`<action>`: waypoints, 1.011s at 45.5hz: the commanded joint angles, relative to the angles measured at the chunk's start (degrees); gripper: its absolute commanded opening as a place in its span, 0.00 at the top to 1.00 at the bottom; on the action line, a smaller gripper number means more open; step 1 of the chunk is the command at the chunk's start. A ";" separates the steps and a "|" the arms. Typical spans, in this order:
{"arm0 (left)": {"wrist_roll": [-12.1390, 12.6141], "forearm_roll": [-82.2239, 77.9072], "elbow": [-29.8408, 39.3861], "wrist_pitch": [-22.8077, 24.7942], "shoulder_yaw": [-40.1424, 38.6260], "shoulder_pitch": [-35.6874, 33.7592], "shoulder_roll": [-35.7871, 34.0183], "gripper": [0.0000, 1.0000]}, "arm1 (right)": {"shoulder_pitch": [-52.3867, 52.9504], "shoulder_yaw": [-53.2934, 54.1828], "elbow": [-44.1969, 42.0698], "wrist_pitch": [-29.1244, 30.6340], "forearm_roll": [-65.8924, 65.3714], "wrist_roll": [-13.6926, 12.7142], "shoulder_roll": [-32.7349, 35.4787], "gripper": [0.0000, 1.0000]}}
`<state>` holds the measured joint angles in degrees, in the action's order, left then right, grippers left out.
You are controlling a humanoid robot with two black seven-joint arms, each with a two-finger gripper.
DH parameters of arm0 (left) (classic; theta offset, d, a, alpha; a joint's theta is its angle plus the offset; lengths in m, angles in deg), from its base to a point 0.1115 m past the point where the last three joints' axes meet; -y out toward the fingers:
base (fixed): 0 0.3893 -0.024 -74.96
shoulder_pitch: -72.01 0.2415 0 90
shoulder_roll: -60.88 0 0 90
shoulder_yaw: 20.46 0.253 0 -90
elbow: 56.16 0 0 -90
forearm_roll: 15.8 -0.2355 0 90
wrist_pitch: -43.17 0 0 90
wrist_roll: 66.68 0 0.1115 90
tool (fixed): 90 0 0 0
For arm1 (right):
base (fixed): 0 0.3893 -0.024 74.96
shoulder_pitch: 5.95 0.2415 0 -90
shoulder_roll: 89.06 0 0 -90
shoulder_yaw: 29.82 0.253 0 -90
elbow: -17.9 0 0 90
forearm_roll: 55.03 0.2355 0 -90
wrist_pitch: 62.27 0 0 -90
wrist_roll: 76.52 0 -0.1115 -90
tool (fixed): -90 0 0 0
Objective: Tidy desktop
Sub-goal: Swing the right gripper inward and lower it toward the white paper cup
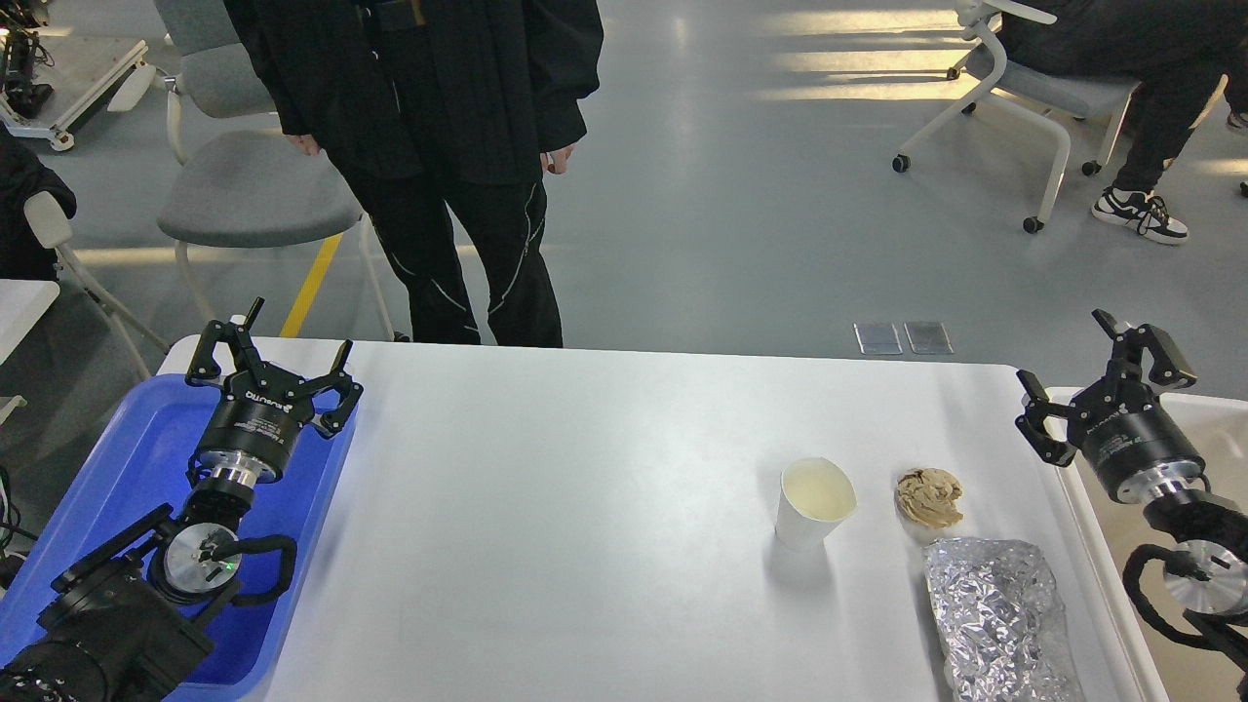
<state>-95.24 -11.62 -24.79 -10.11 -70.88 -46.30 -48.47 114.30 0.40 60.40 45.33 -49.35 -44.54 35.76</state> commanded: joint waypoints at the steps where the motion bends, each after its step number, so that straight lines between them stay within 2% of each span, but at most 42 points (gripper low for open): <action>1: 0.00 -0.05 0.01 0.02 0.06 0.01 0.01 0.00 | 0.78 -0.24 0.22 1.29 -0.67 -0.69 2.36 0.00; 6: 0.00 -0.05 0.01 0.02 -0.03 0.01 0.01 0.00 | 2.09 -1.91 1.00 1.38 -4.17 -1.30 4.03 0.00; 8: 0.00 -0.05 0.01 0.02 0.06 -0.08 0.01 0.00 | 3.06 -3.23 1.79 1.56 -6.55 -2.44 4.55 0.00; 10: 0.00 -0.05 0.01 0.02 0.06 -0.08 0.01 0.00 | 3.50 -3.50 3.63 2.34 -7.43 -5.59 5.34 0.00; 13: 0.00 -0.05 0.01 0.02 0.06 0.01 0.01 0.00 | 3.94 -2.53 7.58 2.88 -7.52 -11.82 7.97 0.00; 14: 0.00 -0.05 0.01 0.02 0.06 0.01 0.01 0.00 | 4.03 -2.35 8.21 2.88 -7.52 -12.37 8.42 0.00; 22: 0.00 -0.05 0.01 0.02 0.06 0.01 0.01 0.00 | 6.40 -3.93 14.27 3.14 -10.59 -12.73 12.02 0.00; 29: 0.00 0.03 0.01 0.02 0.06 0.01 0.01 0.00 | 7.02 -5.60 24.37 3.14 -29.01 -12.55 17.64 0.00; 41: 0.00 -0.05 0.01 0.02 0.06 0.01 0.01 0.00 | 7.46 -6.83 27.37 2.44 -47.59 -12.82 16.86 0.00; 46: 0.00 -0.05 0.01 0.02 0.06 0.01 0.01 0.00 | 8.07 -7.19 31.58 2.26 -54.10 -14.22 17.39 0.00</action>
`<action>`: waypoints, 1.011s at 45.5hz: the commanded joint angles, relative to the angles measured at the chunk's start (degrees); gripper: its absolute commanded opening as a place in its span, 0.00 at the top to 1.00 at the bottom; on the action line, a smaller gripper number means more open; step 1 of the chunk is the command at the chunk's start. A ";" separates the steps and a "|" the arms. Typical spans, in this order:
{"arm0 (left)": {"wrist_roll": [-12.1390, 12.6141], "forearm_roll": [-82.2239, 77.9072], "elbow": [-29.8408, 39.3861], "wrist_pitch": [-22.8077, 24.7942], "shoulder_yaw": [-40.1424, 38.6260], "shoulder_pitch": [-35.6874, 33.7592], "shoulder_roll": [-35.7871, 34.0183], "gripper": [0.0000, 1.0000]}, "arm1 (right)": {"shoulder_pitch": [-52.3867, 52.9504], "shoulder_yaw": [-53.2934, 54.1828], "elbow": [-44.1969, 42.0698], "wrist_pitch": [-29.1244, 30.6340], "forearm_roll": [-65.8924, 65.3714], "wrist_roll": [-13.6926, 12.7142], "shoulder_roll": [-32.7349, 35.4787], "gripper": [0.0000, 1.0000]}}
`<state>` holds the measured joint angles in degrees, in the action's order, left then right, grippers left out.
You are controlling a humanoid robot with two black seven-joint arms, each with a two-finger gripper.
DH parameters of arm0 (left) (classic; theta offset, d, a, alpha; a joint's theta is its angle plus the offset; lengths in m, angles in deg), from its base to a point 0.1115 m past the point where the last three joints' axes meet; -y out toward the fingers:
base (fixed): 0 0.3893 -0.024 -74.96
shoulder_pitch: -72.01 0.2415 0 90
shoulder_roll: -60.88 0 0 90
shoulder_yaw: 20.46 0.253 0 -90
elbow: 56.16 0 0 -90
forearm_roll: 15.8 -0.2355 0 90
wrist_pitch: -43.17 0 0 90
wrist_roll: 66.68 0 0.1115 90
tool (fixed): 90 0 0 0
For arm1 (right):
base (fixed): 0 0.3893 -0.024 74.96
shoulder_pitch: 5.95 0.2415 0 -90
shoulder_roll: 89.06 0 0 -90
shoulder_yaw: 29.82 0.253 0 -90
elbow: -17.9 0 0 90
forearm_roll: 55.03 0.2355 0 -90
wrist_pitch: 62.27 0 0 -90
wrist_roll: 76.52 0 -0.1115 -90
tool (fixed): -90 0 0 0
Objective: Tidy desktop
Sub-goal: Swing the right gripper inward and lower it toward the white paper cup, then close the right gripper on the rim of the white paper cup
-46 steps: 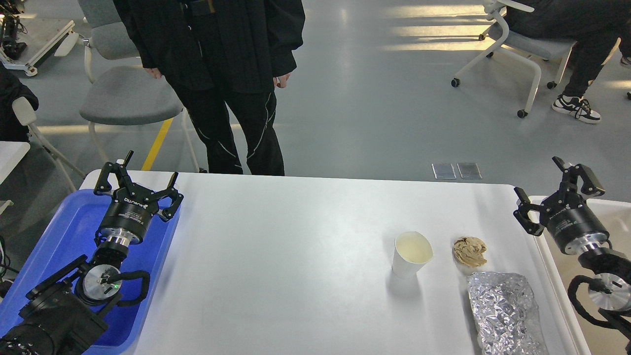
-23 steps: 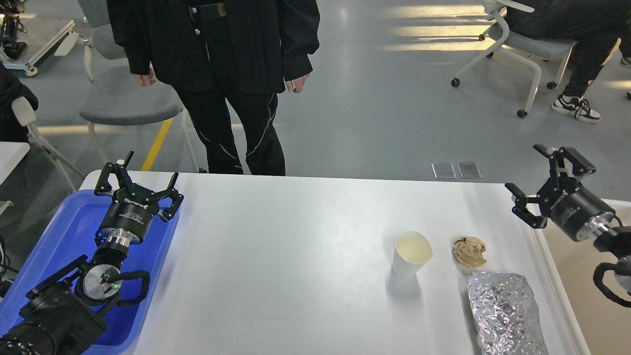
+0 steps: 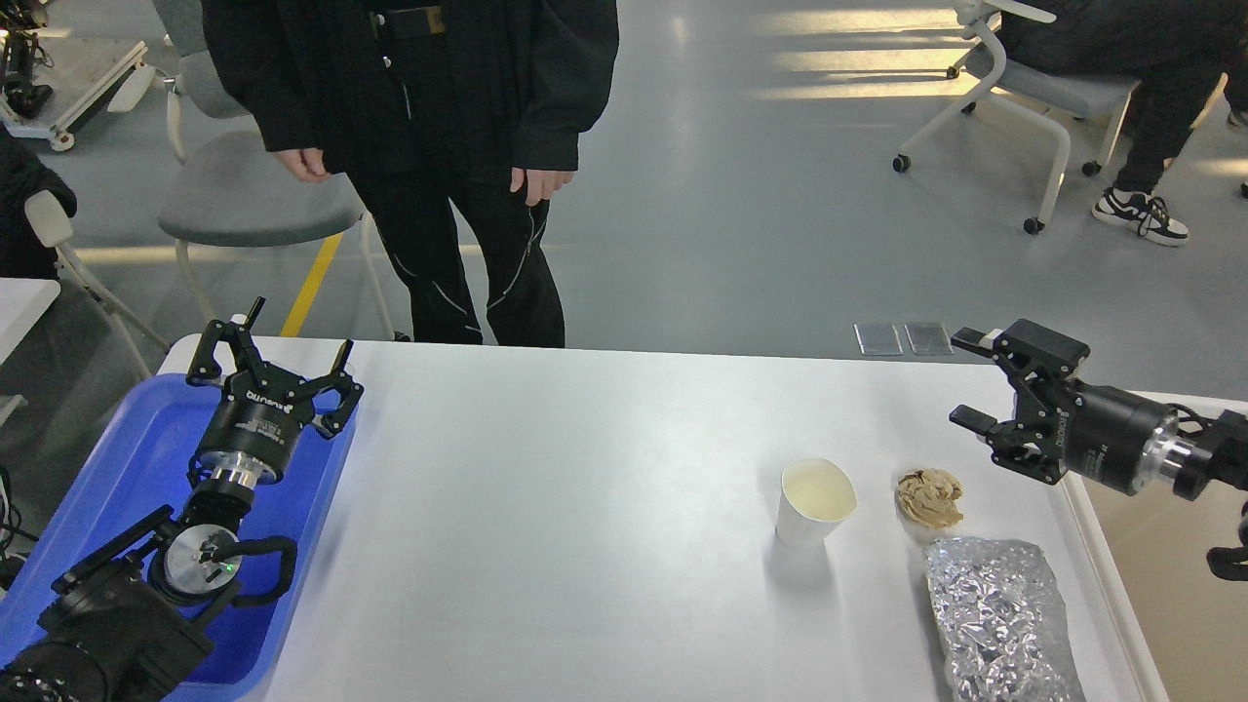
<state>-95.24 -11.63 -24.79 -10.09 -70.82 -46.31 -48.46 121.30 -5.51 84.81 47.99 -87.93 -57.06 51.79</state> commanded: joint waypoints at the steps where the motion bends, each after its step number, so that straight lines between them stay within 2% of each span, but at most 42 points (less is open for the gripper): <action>1: 0.00 -0.05 0.00 0.00 0.00 -0.07 0.00 0.00 | 1.07 -1.46 8.14 -0.40 -16.31 -2.57 1.44 0.00; 8: 0.00 -0.05 0.00 0.00 0.00 0.02 0.00 0.00 | 1.95 -3.65 10.26 -0.31 -17.37 -10.48 0.91 0.00; 13: 0.00 -0.05 0.00 0.00 0.00 -0.07 0.00 0.00 | 5.55 -8.30 9.21 -0.40 -17.46 -14.18 0.03 0.00; 19: 0.00 -0.05 0.00 0.00 0.00 -0.07 0.00 0.00 | 10.12 -13.58 6.31 -0.40 -19.30 -14.53 -3.65 0.00; 30: 0.00 -0.05 0.00 0.00 0.00 -0.07 0.00 0.00 | 13.20 -20.97 -3.27 -2.16 -32.57 -14.09 -12.36 0.00; 36: 0.00 -0.05 0.00 0.08 0.00 -0.07 0.00 0.00 | 14.16 -23.95 -5.03 -3.39 -33.19 -14.09 -14.03 0.00; 42: 0.00 -0.05 0.00 0.00 0.00 -0.07 0.00 0.00 | 14.61 -25.80 -5.12 -8.04 -35.21 -14.09 -14.65 0.01; 46: 0.00 -0.05 0.00 0.08 0.00 -0.07 0.00 0.00 | 14.69 -26.33 -5.12 -8.93 -36.00 -14.18 -14.65 0.00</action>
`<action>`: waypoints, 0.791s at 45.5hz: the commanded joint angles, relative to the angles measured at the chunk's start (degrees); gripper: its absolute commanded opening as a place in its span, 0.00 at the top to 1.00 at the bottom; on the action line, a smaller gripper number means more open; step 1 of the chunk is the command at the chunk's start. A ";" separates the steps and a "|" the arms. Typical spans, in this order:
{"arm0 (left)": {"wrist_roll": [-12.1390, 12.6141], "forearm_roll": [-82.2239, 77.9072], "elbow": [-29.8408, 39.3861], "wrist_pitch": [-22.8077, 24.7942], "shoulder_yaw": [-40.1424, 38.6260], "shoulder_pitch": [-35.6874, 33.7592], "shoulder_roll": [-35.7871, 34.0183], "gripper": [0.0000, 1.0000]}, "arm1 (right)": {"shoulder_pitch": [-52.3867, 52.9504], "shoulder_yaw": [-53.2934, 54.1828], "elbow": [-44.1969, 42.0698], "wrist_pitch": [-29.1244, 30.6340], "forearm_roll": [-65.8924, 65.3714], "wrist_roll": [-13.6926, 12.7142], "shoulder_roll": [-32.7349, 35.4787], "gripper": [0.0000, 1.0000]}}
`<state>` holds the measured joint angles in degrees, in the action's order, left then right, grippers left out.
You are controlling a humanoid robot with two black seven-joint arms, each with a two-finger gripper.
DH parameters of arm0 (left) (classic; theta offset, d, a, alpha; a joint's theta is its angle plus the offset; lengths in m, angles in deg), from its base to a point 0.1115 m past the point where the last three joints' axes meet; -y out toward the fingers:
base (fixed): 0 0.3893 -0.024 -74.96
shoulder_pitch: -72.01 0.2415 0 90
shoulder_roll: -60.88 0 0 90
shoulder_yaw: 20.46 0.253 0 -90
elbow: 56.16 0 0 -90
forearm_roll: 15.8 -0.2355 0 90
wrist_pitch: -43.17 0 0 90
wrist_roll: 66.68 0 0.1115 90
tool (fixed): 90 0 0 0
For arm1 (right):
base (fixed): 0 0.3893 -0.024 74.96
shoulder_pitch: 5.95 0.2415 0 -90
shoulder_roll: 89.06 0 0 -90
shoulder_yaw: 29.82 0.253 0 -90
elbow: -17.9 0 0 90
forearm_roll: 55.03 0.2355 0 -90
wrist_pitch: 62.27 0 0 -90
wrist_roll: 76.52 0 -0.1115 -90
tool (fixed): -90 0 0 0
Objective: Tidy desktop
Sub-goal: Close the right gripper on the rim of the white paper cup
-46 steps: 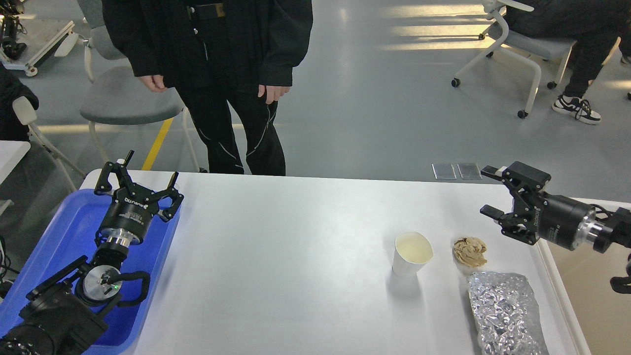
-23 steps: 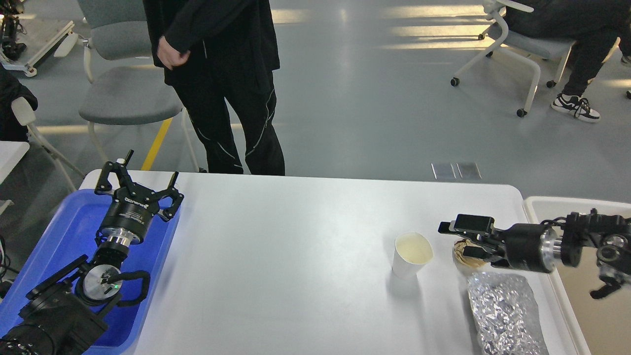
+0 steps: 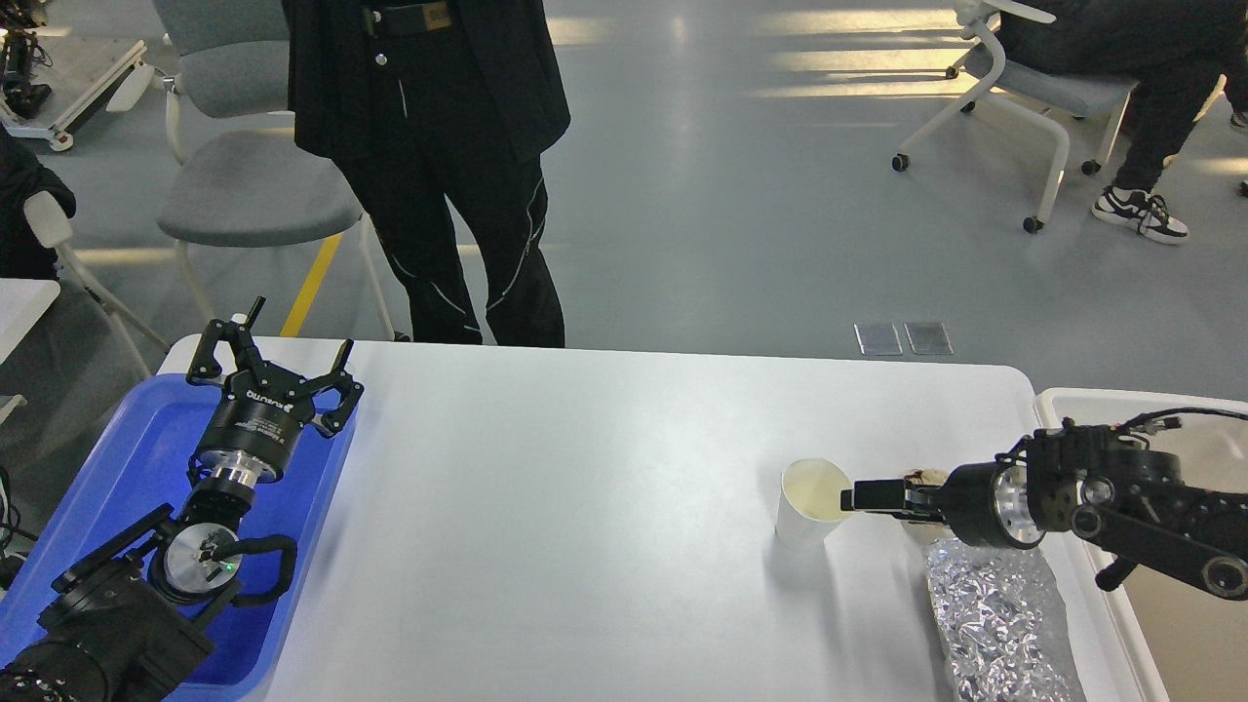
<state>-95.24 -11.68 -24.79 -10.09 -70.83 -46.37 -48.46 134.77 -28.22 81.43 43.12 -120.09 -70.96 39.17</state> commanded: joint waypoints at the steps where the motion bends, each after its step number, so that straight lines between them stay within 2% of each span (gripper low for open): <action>1: 0.00 0.00 0.00 0.00 0.00 -0.02 0.00 0.00 | 1.31 -3.62 -1.74 -4.06 -3.93 -0.29 -2.02 0.00; 30: 0.00 0.00 0.00 0.00 0.00 -0.02 0.00 0.00 | 2.54 -3.79 -1.48 -5.11 -4.10 0.15 -3.51 0.01; 36: 0.00 0.00 0.00 0.08 0.00 -0.02 0.00 0.00 | 2.54 -3.97 -1.91 -7.66 -4.46 0.50 -5.97 0.04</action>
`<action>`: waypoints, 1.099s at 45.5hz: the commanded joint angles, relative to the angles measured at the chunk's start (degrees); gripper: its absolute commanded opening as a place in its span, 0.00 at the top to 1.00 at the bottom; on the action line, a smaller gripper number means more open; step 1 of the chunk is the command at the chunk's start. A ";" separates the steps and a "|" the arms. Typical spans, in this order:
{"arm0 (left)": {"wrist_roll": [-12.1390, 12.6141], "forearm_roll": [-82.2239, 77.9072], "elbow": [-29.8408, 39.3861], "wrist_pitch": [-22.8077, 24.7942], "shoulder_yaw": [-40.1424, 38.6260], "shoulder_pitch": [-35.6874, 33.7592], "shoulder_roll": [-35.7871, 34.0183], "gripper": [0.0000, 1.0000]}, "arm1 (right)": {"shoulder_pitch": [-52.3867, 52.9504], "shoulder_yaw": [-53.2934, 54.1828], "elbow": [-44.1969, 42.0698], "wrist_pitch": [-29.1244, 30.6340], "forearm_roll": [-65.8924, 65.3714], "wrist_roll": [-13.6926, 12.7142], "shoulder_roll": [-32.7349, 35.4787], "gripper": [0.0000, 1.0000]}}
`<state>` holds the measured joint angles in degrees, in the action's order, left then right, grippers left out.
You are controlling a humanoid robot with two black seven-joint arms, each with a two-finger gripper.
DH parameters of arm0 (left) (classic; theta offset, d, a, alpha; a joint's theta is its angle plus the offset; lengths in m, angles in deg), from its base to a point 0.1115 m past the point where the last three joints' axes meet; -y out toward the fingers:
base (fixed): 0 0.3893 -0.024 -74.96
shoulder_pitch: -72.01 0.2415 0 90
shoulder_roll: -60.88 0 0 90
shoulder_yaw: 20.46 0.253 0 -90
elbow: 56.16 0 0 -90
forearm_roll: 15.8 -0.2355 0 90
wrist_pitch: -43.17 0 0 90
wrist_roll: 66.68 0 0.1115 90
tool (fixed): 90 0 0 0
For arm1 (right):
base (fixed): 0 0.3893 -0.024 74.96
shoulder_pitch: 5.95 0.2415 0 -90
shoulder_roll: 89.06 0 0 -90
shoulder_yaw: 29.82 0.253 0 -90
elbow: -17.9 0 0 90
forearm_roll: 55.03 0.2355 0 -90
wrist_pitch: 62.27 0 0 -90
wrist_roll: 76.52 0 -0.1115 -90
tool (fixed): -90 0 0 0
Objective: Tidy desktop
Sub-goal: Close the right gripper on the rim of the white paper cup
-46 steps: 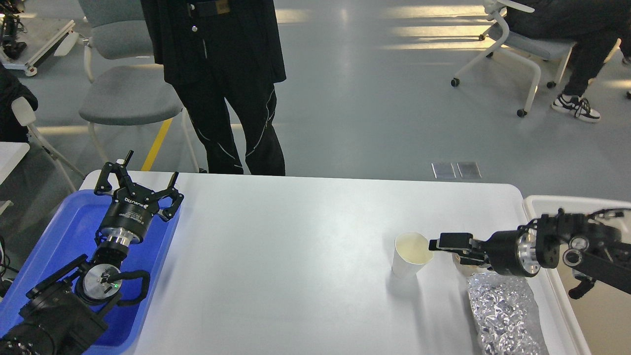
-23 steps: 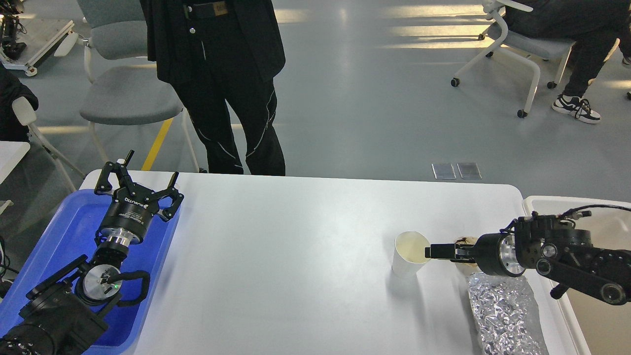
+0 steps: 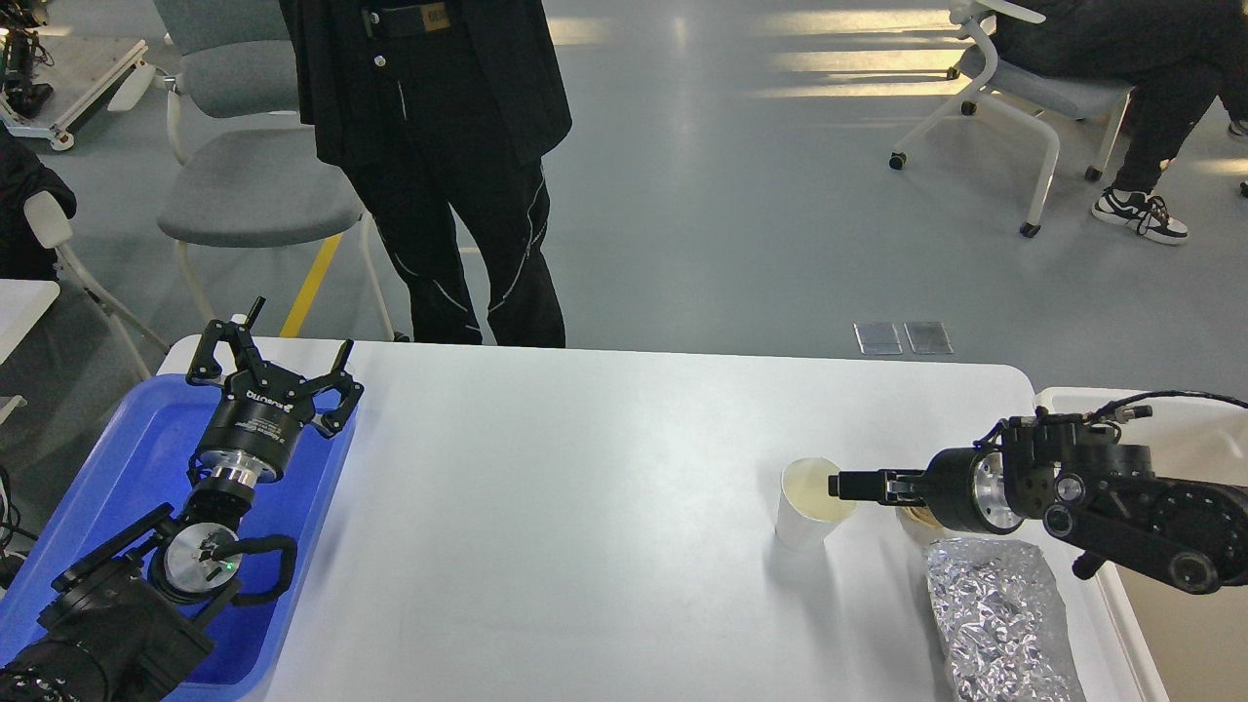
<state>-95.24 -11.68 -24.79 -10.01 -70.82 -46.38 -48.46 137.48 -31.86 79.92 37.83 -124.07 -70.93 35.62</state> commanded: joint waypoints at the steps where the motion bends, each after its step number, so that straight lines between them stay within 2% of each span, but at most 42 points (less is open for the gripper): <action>1: 0.00 0.00 0.00 0.01 0.00 -0.01 0.00 0.00 | -0.17 -0.42 -0.59 -2.81 -0.56 0.74 -2.69 0.05; 9: 0.00 0.00 0.00 0.01 0.00 -0.01 0.00 0.00 | -0.61 -2.17 -1.82 -3.86 -3.55 2.85 -3.83 0.09; 12: 0.00 0.00 0.00 0.01 0.00 -0.01 0.00 0.00 | -0.61 -4.10 -2.70 -5.97 -4.17 3.11 -4.35 0.10; 16: 0.00 0.00 0.00 0.01 0.00 -0.01 0.00 0.00 | -0.70 -6.74 -4.36 -9.49 -4.17 4.34 -4.97 0.20; 18: 0.00 0.00 0.00 0.01 0.00 0.00 0.00 0.00 | -0.52 -7.97 -4.98 -10.11 -4.17 4.87 -5.23 0.31; 20: 0.00 0.00 0.00 0.01 0.00 0.08 0.00 0.00 | -0.35 -8.77 -5.33 -10.02 -4.17 4.78 -5.67 0.59; 21: 0.00 -0.08 0.00 0.01 0.00 0.00 0.00 0.00 | -0.35 -9.03 -5.51 -10.02 -4.17 4.78 -5.76 0.67; 23: 0.00 0.00 0.00 0.01 0.00 0.00 0.00 0.00 | -0.43 -9.03 -5.95 -10.11 -4.17 4.78 -5.76 0.75; 24: 0.00 0.00 0.00 0.01 0.00 -0.01 0.00 0.00 | -0.35 -9.03 -6.21 -10.11 -4.17 4.70 -5.76 0.88; 28: 0.00 0.00 0.00 0.01 0.00 -0.01 0.00 0.00 | -0.17 -9.03 -6.30 -10.11 -4.17 4.69 -5.76 1.00; 50: 0.00 0.00 0.00 0.01 0.00 -0.01 0.00 0.00 | 4.66 -8.86 -4.02 -9.05 -1.97 4.52 -1.81 1.00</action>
<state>-95.24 -11.67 -24.79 -10.01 -70.82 -46.35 -48.46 138.96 -40.15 74.33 28.07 -127.06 -66.45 31.44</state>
